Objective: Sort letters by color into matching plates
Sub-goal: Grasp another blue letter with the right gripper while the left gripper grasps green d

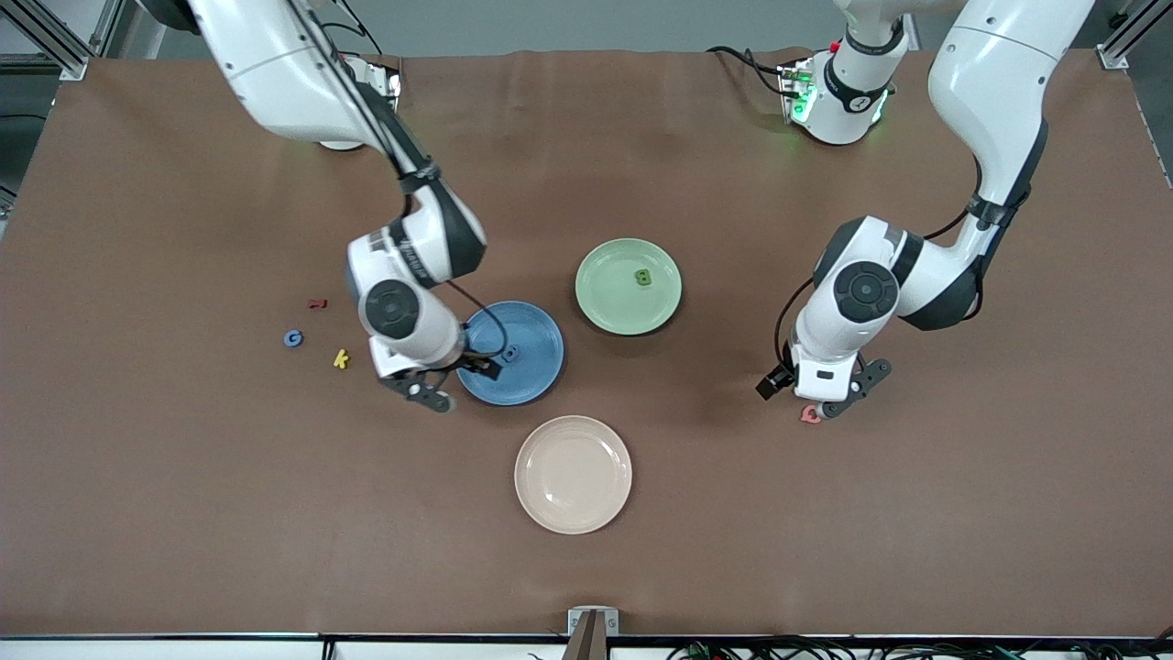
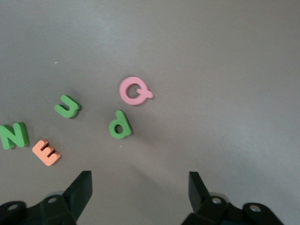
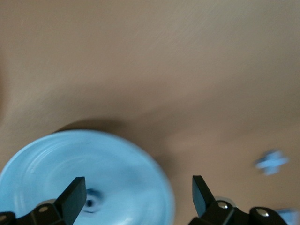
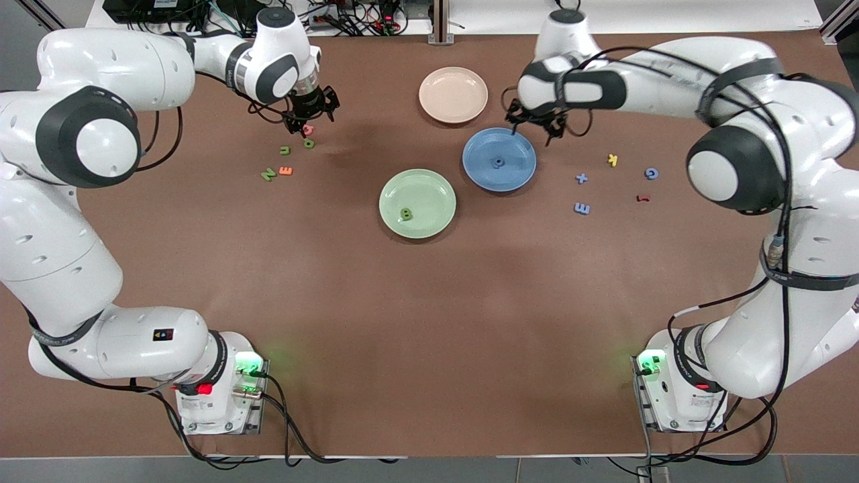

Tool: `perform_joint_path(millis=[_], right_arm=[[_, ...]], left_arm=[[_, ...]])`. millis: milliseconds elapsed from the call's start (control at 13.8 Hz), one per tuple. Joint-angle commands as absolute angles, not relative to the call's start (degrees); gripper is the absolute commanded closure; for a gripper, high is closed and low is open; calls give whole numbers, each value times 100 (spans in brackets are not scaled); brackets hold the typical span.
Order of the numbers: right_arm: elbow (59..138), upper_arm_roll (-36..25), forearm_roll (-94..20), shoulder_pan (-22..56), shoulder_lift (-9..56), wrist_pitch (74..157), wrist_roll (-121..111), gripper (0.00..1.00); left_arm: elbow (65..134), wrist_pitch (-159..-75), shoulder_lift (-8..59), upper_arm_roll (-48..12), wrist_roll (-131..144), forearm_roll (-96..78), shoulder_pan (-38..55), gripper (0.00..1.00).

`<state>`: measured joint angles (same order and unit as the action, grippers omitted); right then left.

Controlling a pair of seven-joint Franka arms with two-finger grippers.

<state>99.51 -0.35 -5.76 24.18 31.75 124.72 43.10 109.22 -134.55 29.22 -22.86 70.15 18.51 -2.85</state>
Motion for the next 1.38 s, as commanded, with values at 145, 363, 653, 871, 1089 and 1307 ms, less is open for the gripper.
perform_joint_path(millis=[145,363,653,871,1089,1307], right_arm=[[10659,9,58,1645,2181,12015,3596,0],[11274,18,193,987,1864,12294,2474,0],[12197,35,185,397,1679,13287,1461,0],[12690,35,167,-60,1714,14052,628,0],[12805,44,149,-394,1767,14299,-50,0],[13112,53,141,-554,1793,14729,-281,0]], left_arm=[[10741,-13421,3216,-2127,7882,1978,-334,19],[10653,-13421,3401,-1978,7980,1960,-316,27],[10556,-13421,3524,-1969,8244,1977,-290,35],[10442,-13421,3673,-1969,8253,1978,-299,38],[10336,-13421,3779,-1969,8262,1978,-299,40],[10318,-13403,3796,-1969,8332,1978,-255,40]])
